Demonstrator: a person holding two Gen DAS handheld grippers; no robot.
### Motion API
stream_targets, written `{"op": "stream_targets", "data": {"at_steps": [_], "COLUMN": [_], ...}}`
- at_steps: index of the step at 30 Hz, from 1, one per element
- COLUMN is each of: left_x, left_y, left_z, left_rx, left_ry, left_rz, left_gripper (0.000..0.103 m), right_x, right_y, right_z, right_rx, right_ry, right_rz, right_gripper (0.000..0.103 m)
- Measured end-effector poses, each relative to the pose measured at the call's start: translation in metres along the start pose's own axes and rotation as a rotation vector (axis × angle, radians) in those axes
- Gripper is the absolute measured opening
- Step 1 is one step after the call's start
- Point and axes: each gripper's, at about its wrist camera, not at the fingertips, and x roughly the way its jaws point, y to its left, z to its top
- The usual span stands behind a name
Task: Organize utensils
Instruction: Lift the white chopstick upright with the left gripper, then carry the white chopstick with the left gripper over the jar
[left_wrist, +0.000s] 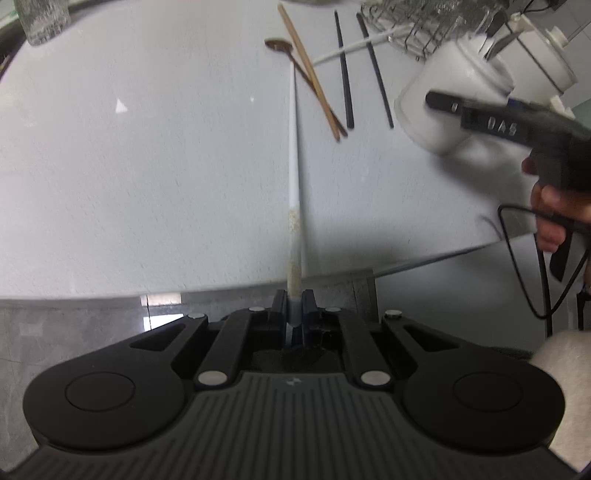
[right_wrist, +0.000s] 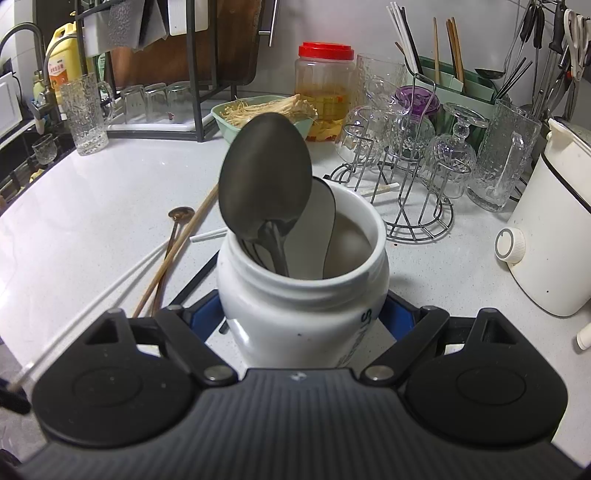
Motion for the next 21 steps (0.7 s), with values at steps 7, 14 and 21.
{"op": "stream_targets", "data": {"at_steps": [7, 14, 21], "left_x": [-0.042, -0.074, -0.104], "left_y": [-0.001, -0.016, -0.035], "left_z": [0.035, 0.068, 0.103], "left_rx": [0.039, 0.243, 0.381], "left_ry": [-0.069, -0.086, -0.142], "left_rz": [0.031, 0.111, 0.153], "left_gripper": [0.009, 0.009, 0.009], "right_x": [-0.001, -0.001, -0.002], "right_y": [0.0, 0.001, 0.001], "right_z": [-0.001, -0.002, -0.003], "right_rx": [0.003, 0.001, 0.009], "right_ry": [-0.009, -0.016, -0.027], "right_rz": [-0.002, -0.004, -0.008], "right_gripper": [0.091, 0.091, 0.091]}}
